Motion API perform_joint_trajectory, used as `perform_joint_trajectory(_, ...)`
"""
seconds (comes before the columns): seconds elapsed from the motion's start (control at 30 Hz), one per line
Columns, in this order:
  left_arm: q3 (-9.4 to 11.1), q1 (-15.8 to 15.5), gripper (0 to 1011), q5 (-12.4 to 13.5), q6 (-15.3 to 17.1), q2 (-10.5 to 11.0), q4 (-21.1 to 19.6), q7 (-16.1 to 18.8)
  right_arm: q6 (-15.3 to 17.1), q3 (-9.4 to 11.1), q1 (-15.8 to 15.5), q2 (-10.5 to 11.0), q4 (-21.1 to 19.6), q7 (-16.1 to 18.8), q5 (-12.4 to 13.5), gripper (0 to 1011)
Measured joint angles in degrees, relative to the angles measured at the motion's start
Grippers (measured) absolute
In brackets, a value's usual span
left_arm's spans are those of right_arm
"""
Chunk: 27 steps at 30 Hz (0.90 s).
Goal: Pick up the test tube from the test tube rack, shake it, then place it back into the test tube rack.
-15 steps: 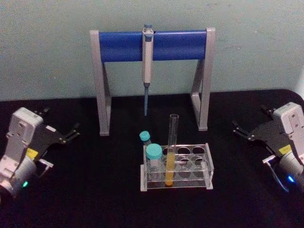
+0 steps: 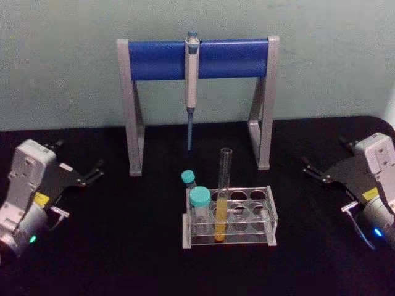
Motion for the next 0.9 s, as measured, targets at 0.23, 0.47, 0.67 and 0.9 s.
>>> perform_joint_trajectory(0.23, 0.0, 0.0, 1001, 0.0, 0.0, 0.0, 0.0, 0.0, 0.0, 0.0, 0.0, 0.0, 0.0, 0.0, 0.0, 1000)
perform_joint_trajectory(0.47, 0.0, 0.0, 1001, 0.0, 0.0, 0.0, 0.0, 0.0, 0.0, 0.0, 0.0, 0.0, 0.0, 0.0, 0.0, 1000)
perform_joint_trajectory(0.67, 0.0, 0.0, 1001, 0.0, 0.0, 0.0, 0.0, 0.0, 0.0, 0.0, 0.0, 0.0, 0.0, 0.0, 0.0, 1000)
perform_joint_trajectory(0.9, 0.0, 0.0, 1001, 0.0, 0.0, 0.0, 0.0, 0.0, 0.0, 0.0, 0.0, 0.0, 0.0, 0.0, 0.0, 1000)
